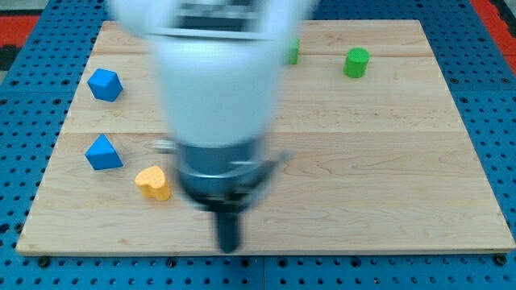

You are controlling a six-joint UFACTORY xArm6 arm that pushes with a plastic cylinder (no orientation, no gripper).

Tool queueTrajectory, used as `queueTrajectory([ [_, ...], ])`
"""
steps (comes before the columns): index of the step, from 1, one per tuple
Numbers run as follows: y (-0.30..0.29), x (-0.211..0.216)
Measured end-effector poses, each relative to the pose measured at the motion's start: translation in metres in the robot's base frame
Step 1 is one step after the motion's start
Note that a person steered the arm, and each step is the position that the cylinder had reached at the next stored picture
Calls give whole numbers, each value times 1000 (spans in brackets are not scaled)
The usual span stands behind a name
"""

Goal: Move the yellow heart to the bottom left of the yellow hexagon

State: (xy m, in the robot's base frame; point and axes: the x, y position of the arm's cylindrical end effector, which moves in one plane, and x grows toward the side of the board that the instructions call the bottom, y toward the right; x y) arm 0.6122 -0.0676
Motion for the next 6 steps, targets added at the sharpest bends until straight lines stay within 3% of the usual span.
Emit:
queueTrajectory([
  [1, -110, -17],
  [2, -167, -54],
  [3, -150, -69],
  [5, -49, -57],
  [6, -102, -3],
])
